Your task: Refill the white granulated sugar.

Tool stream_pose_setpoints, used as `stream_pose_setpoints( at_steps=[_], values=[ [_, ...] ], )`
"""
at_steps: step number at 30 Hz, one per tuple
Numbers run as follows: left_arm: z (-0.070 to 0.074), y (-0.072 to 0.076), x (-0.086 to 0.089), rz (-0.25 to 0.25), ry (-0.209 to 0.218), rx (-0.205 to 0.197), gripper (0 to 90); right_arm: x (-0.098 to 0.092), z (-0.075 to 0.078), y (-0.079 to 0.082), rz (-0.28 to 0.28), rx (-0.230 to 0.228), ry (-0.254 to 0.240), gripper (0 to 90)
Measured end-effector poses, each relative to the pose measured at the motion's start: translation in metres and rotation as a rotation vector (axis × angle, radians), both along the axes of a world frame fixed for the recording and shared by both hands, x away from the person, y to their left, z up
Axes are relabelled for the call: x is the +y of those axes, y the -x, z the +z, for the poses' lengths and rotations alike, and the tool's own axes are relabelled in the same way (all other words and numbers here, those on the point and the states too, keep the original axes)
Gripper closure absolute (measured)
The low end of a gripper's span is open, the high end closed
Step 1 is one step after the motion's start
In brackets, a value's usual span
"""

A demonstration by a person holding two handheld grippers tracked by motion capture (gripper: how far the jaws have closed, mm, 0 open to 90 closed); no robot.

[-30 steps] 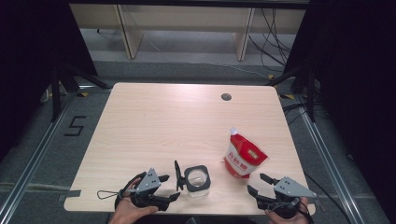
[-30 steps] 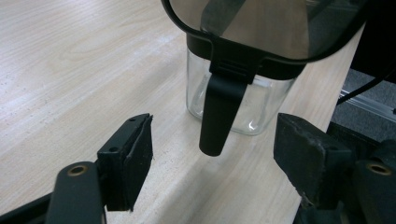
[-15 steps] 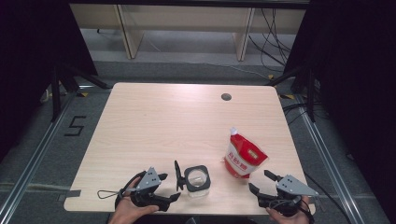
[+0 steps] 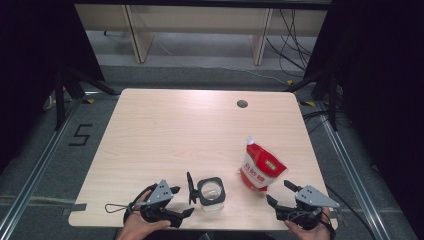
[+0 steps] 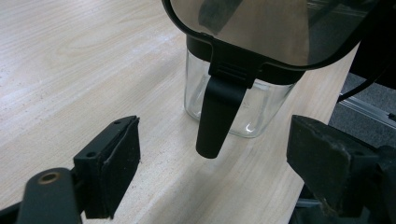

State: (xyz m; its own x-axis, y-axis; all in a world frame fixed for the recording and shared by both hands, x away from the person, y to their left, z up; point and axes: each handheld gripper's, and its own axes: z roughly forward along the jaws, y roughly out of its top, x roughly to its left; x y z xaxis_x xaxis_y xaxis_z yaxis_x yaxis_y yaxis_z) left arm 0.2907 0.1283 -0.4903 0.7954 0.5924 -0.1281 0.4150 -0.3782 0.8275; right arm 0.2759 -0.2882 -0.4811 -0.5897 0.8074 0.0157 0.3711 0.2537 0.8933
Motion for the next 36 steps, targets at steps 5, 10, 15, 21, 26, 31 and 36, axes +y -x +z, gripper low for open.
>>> stream_pose_setpoints(
  at_steps=[5,10,15,21,26,31,36],
  values=[
    [0.0,0.0,0.0,-0.004,0.01,-0.003,17.0,0.002,-0.001,0.0,-0.019,0.014,-0.018,19.3],
    [-0.001,0.0,-0.002,-0.003,0.017,-0.009,17.0,0.004,-0.003,-0.008,-0.004,-0.016,-0.009,16.4],
    [-0.001,0.0,0.001,0.004,0.003,-0.018,17.0,0.008,-0.003,-0.013,-0.004,-0.027,-0.007,16.3],
    [-0.002,0.001,0.002,0.009,0.008,-0.023,17.0,0.015,-0.006,-0.031,0.005,-0.022,-0.029,16.6],
    [-0.001,0.001,0.003,0.01,0.009,-0.017,17.0,0.019,-0.009,-0.039,0.024,-0.02,-0.033,17.4],
    [-0.001,0.001,0.003,0.01,0.003,-0.024,17.0,0.021,-0.013,-0.047,0.052,-0.055,-0.012,19.0],
    [-0.001,0.001,0.003,0.008,-0.002,-0.03,17.0,0.023,-0.016,-0.049,0.052,-0.049,-0.032,19.4]
  ],
)
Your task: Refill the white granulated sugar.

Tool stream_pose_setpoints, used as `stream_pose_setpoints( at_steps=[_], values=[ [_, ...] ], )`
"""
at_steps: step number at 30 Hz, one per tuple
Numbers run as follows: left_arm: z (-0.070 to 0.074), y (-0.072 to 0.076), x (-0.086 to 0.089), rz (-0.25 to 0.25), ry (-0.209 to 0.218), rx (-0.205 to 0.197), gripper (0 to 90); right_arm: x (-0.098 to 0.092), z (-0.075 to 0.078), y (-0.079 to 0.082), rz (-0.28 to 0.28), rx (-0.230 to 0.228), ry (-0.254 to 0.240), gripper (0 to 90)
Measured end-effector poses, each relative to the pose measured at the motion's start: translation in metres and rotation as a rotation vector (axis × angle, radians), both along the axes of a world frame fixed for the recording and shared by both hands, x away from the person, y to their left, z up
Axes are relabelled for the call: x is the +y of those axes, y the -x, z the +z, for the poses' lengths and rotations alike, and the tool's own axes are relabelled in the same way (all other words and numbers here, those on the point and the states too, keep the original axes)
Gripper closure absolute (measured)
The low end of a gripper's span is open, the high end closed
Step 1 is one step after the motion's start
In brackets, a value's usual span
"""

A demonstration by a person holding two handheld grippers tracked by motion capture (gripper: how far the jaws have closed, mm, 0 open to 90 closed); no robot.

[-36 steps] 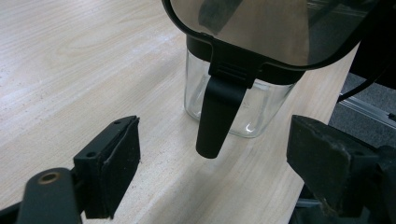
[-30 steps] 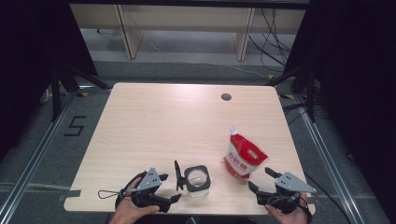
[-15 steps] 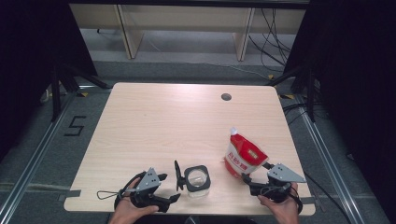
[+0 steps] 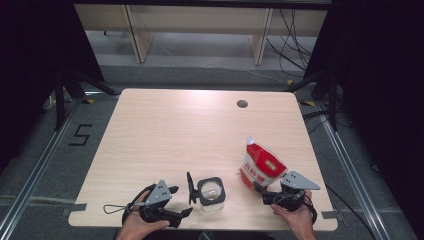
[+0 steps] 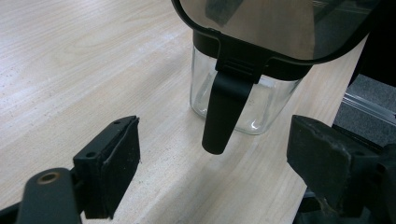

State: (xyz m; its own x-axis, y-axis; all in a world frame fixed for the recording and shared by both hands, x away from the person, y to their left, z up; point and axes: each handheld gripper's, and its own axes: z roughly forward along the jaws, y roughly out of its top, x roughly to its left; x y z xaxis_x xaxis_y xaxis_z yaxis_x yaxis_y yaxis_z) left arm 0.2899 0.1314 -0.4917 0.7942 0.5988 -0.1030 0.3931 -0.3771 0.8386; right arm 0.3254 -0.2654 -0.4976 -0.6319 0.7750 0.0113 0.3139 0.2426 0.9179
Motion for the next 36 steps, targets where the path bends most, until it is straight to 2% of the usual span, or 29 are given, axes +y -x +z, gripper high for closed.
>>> stream_pose_setpoints(
  at_steps=[3,4,7,8,9,10,11,13,14,15,16,18,19,21,23,24,26,27,28,29,30,32,33,34,35,36],
  values=[
    [-0.001,0.0,-0.001,-0.001,0.009,0.009,17.0,0.001,-0.001,-0.001,-0.001,-0.003,0.004,19.9],
    [0.0,0.0,0.0,-0.005,0.002,0.0,17.0,0.002,-0.001,0.001,-0.013,0.046,-0.002,20.6],
    [0.0,0.0,0.0,-0.004,0.006,0.006,17.0,0.002,-0.002,0.0,-0.005,0.035,0.002,21.1],
    [0.0,0.0,0.0,-0.006,0.001,0.0,17.0,0.003,-0.003,0.0,-0.012,0.052,-0.023,21.2],
    [-0.001,0.0,0.0,-0.004,-0.004,0.004,17.0,0.002,-0.004,-0.003,0.009,0.024,-0.012,21.4],
    [-0.001,0.0,0.0,-0.004,-0.004,0.004,17.0,0.002,-0.005,-0.003,0.011,0.022,-0.014,21.5],
    [0.0,0.0,-0.001,0.001,0.0,0.014,17.0,0.002,-0.005,-0.003,0.005,0.034,-0.019,21.6],
    [0.0,0.0,-0.001,-0.002,-0.002,0.013,17.0,0.003,-0.006,-0.004,0.002,0.023,-0.016,21.7],
    [-0.001,0.0,-0.001,-0.001,-0.002,0.014,17.0,0.005,-0.007,-0.003,0.003,0.051,-0.022,21.8],
    [-0.001,0.0,-0.001,-0.001,-0.002,0.014,17.0,0.005,-0.007,-0.003,0.003,0.051,-0.022,21.8],
    [-0.001,0.0,-0.001,0.0,-0.001,0.014,17.0,0.005,-0.007,-0.005,0.012,0.026,-0.011,22.0],
    [0.0,0.0,-0.001,0.0,-0.001,0.014,17.0,0.007,-0.007,-0.004,0.001,0.037,-0.016,22.7],
    [-0.001,0.0,-0.001,0.0,-0.002,0.014,17.0,0.006,-0.008,-0.007,0.01,0.011,-0.022,22.8],
    [-0.001,0.0,-0.001,0.0,-0.002,0.014,17.0,0.006,-0.008,-0.007,0.004,0.02,-0.02,22.9],
    [-0.001,0.0,-0.001,0.0,-0.001,0.015,17.0,0.007,-0.009,-0.009,0.015,0.016,-0.033,22.5],
    [-0.001,0.0,-0.001,0.0,-0.012,0.012,17.0,0.009,-0.01,-0.009,-0.003,0.033,-0.051,22.8],
    [0.0,0.0,-0.001,0.001,-0.013,0.012,17.0,0.011,-0.011,-0.01,0.001,0.031,-0.061,22.9],
    [-0.001,0.0,-0.001,0.0,-0.001,0.015,17.0,0.01,-0.012,-0.012,0.013,0.011,-0.038,22.8],
    [-0.001,0.0,-0.001,0.0,-0.001,0.015,17.0,0.01,-0.012,-0.012,0.013,0.011,-0.038,22.8],
    [0.0,0.0,-0.001,0.0,-0.001,0.014,17.0,0.011,-0.011,-0.01,0.001,0.044,-0.039,22.7],
    [-0.001,0.001,-0.001,0.002,-0.005,0.012,17.0,0.012,-0.013,-0.013,0.008,0.025,-0.055,22.7],
    [-0.001,0.0,-0.001,0.001,-0.002,0.015,17.0,0.013,-0.015,-0.016,0.019,0.016,-0.051,22.6],
    [0.0,0.001,-0.001,0.0,-0.001,0.015,17.0,0.012,-0.016,-0.02,0.03,-0.022,-0.04,22.5],
    [0.0,0.001,-0.001,0.0,-0.001,0.015,17.0,0.013,-0.016,-0.017,0.021,0.032,-0.058,22.6],
    [-0.001,0.0,-0.001,0.0,-0.005,0.011,17.0,0.015,-0.016,-0.016,-0.001,0.047,-0.064,22.4],
    [-0.001,0.0,-0.001,0.001,-0.007,0.012,17.0,0.013,-0.017,-0.02,0.015,0.011,-0.043,22.2]
  ],
)
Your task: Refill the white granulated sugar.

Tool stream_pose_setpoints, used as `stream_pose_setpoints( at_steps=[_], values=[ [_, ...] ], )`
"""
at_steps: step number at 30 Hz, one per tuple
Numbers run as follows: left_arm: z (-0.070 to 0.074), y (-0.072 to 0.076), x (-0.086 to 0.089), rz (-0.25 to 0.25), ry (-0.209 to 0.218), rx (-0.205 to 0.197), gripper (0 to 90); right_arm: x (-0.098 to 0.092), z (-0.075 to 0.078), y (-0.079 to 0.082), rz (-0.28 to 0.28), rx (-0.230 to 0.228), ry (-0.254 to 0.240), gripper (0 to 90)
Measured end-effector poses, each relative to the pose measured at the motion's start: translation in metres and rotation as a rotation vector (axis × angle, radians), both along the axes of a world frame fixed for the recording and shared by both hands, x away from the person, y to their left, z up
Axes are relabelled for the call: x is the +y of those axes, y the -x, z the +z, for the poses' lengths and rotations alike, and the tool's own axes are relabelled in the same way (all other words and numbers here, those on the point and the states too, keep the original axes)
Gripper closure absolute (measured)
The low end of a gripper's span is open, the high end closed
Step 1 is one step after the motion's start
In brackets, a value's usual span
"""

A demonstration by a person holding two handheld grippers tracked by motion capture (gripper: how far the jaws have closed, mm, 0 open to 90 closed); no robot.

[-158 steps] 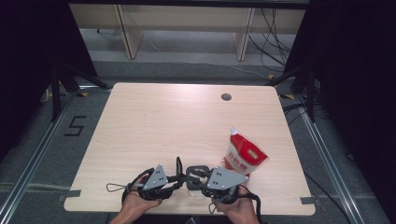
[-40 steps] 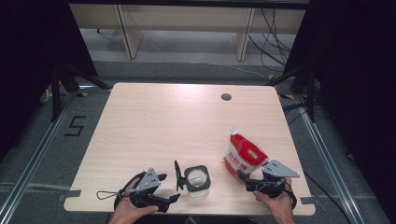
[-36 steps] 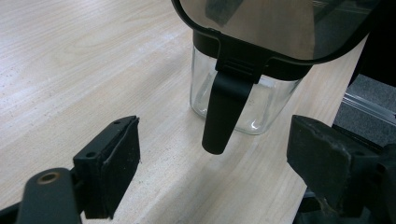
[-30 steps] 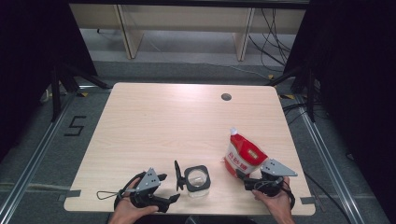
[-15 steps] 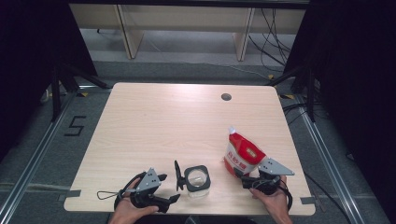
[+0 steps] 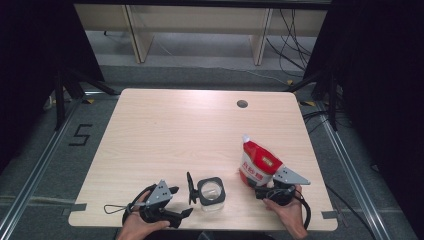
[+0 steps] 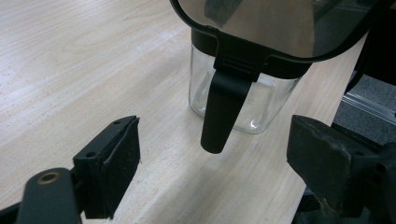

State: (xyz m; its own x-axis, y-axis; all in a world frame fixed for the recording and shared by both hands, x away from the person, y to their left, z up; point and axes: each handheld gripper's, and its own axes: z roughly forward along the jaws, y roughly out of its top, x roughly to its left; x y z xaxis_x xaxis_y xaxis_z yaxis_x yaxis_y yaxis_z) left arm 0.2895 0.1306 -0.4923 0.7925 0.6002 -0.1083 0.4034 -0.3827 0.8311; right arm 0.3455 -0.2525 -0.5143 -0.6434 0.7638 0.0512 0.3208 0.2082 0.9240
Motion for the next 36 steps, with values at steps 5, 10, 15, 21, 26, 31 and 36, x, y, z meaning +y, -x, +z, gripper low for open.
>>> stream_pose_setpoints(
  at_steps=[5,10,15,21,26,31,36],
  values=[
    [0.0,0.0,0.0,-0.001,-0.005,-0.001,17.0,0.001,0.0,-0.003,-0.006,-0.021,-0.02,21.3],
    [-0.001,0.0,-0.001,-0.002,0.011,-0.004,17.0,0.005,0.0,-0.004,-0.013,0.002,-0.053,20.8],
    [0.0,0.0,0.0,-0.002,-0.005,0.001,17.0,0.007,-0.001,-0.007,-0.039,-0.019,-0.028,20.1],
    [0.0,0.0,0.0,0.0,0.002,0.002,17.1,0.009,-0.001,-0.008,-0.03,-0.027,-0.054,19.5],
    [0.0,0.0,0.0,0.001,0.004,0.002,17.0,0.01,-0.001,-0.01,-0.024,-0.028,-0.065,18.0],
    [0.0,0.0,0.0,-0.001,0.007,0.003,17.1,0.01,-0.001,-0.011,-0.012,-0.026,-0.063,20.8],
    [0.0,0.0,0.0,-0.006,-0.008,-0.001,17.1,0.011,-0.001,-0.013,0.002,-0.052,-0.056,23.3]
  ],
)
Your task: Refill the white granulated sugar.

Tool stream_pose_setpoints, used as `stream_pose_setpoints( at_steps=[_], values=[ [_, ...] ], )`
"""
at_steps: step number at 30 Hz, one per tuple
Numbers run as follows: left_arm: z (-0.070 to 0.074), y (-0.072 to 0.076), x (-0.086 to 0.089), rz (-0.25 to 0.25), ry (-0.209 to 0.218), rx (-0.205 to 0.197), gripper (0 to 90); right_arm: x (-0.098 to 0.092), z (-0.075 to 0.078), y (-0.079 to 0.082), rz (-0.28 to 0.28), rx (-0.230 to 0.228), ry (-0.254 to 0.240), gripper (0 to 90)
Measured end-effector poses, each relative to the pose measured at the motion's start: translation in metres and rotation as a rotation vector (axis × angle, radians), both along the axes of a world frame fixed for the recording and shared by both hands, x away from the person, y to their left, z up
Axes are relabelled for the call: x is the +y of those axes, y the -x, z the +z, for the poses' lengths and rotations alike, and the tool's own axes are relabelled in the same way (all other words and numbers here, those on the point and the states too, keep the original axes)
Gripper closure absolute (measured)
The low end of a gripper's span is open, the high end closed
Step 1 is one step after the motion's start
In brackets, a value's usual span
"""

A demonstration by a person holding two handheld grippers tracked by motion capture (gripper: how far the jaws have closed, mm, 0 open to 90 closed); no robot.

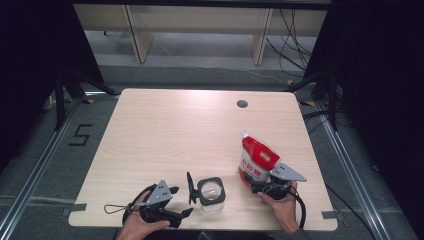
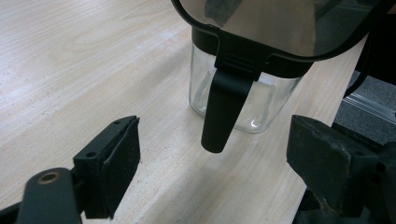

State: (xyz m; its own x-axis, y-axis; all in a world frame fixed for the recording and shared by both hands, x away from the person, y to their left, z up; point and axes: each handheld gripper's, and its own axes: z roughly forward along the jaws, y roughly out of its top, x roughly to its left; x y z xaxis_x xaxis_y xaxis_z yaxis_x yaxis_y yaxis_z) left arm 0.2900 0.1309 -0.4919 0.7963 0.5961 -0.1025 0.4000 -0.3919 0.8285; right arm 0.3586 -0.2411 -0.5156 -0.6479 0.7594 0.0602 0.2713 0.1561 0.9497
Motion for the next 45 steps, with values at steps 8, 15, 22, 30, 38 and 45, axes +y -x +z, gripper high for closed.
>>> stream_pose_setpoints(
  at_steps=[8,15,22,30,38,45],
  values=[
    [0.0,0.001,0.0,0.007,0.007,0.002,17.2,0.005,0.0,0.004,0.004,0.025,-0.013,35.7],
    [0.0,0.001,0.0,0.004,0.005,0.003,17.2,0.004,0.0,0.004,-0.017,0.036,-0.033,37.4],
    [-0.001,0.0,-0.001,-0.017,0.004,-0.02,17.2,0.001,0.002,0.005,-0.008,0.07,-0.024,37.5],
    [-0.001,0.001,-0.002,0.002,0.015,0.0,17.3,0.004,0.001,0.005,-0.014,0.088,0.02,36.4],
    [0.0,0.001,-0.001,-0.002,0.009,-0.001,17.4,0.003,0.0,0.004,-0.011,0.078,0.012,37.4],
    [0.0,0.001,0.0,0.004,0.004,-0.003,17.4,0.007,0.003,0.011,-0.011,0.081,0.044,38.9]
  ],
)
